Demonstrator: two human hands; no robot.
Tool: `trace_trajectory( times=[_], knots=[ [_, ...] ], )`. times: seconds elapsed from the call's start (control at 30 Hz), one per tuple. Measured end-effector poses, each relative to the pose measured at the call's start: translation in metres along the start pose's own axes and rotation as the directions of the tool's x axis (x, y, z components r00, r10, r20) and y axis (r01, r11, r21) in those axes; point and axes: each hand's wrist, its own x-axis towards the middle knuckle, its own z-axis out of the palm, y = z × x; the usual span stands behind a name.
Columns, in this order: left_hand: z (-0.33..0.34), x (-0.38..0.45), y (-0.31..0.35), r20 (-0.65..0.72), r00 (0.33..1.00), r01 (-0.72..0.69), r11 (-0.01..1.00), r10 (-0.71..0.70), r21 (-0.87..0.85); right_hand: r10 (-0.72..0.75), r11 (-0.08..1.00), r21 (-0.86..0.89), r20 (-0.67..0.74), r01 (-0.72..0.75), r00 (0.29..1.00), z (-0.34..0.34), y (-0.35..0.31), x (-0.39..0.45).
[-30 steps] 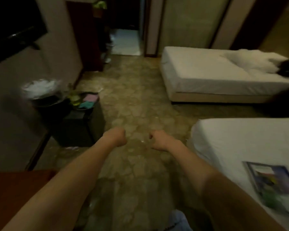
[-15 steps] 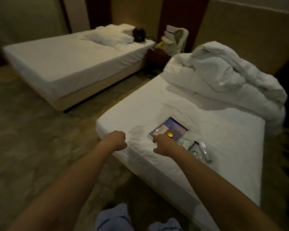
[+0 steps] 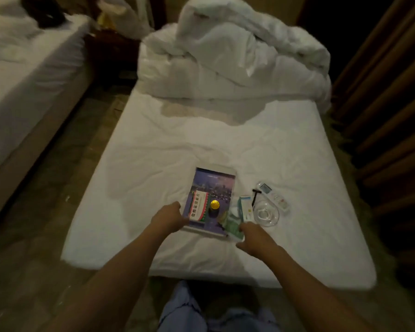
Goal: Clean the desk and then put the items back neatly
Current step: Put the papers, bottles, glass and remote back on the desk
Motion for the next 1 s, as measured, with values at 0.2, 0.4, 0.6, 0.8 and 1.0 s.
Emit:
trace_trajectory(
  times=[0.2, 0.4, 0.6, 0.8, 1.0],
  knots=[
    [0.011, 0.076, 0.009, 0.127, 0.987, 0.114, 0.984, -0.097, -0.136, 0.194, 0.963, 0.183, 0.031, -0.196, 0.980, 0.016, 0.012, 0.037],
    [0.043, 0.154, 0.015, 0.144, 0.974, 0.206, 0.946, -0.174, -0.251, 0.365, 0.896, 0.289, -0.039, -0.339, 0.930, 0.027, 0.029, 0.111],
    [0.085, 0.209, 0.015, 0.147, 0.953, 0.298, 0.901, -0.264, -0.315, 0.509, 0.818, 0.344, -0.056, -0.462, 0.859, 0.040, 0.049, 0.175],
    [0.120, 0.226, 0.027, 0.092, 0.918, 0.396, 0.891, -0.386, -0.223, 0.590, 0.754, 0.436, -0.118, -0.492, 0.799, 0.056, 0.061, 0.206],
    [0.129, 0.227, 0.039, 0.100, 0.899, 0.437, 0.879, -0.425, -0.193, 0.574, 0.699, 0.598, -0.142, -0.392, 0.807, 0.059, 0.073, 0.204]
  ],
)
